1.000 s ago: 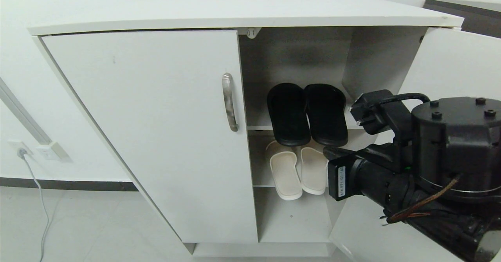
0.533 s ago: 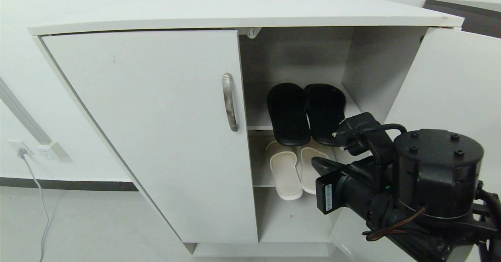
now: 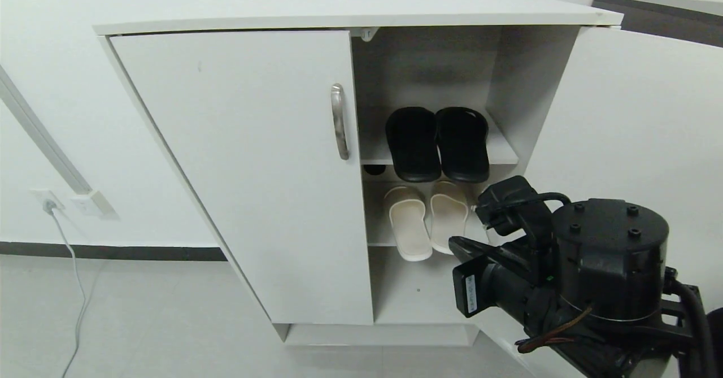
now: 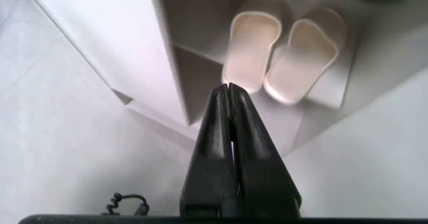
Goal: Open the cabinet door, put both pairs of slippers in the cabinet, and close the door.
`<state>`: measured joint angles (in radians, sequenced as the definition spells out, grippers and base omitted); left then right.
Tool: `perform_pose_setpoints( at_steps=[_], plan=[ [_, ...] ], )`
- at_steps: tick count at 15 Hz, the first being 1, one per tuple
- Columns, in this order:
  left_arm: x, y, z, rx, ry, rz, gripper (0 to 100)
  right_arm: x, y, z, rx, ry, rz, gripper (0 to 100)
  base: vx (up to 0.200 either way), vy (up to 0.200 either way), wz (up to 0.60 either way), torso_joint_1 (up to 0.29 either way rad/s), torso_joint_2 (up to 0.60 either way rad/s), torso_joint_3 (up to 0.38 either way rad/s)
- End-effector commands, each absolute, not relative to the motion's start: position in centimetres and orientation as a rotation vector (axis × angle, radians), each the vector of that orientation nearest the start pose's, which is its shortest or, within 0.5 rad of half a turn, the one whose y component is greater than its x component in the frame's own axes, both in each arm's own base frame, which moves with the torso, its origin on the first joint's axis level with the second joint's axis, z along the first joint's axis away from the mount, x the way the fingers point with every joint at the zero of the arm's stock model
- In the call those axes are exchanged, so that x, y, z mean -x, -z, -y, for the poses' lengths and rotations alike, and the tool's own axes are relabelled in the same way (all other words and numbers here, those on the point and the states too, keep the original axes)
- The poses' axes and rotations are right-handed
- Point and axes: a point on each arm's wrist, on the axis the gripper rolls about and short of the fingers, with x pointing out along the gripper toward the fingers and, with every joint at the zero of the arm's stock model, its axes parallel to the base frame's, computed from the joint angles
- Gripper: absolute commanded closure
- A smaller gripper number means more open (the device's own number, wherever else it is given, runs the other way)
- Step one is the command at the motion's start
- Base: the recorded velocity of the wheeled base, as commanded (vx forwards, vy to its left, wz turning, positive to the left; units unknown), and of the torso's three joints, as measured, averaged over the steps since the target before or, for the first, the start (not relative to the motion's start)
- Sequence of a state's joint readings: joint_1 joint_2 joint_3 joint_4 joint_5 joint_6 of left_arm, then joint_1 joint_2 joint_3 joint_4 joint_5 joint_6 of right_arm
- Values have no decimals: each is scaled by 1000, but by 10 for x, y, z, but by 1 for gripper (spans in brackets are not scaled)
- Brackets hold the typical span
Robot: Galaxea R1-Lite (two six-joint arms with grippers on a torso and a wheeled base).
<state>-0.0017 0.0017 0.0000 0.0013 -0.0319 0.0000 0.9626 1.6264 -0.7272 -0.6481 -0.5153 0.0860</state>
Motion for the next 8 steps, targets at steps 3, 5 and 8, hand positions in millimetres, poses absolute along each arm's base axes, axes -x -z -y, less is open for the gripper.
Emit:
perform_pose_setpoints(
  at_steps=[3, 5, 8],
  plan=[
    [23, -75, 1, 0, 34, -3, 100, -170, -181, -226, 97, -437, -218, 100, -200, 0, 0, 1, 4, 2],
    [23, -75, 1, 0, 34, -3, 100, -170, -180, -226, 98, -437, -219, 100, -200, 0, 0, 5, 0, 5],
    [23, -75, 1, 0, 34, -3, 100, -170, -180, -226, 99, -437, -220, 100, -67, 0, 0, 4, 1, 1]
  ],
)
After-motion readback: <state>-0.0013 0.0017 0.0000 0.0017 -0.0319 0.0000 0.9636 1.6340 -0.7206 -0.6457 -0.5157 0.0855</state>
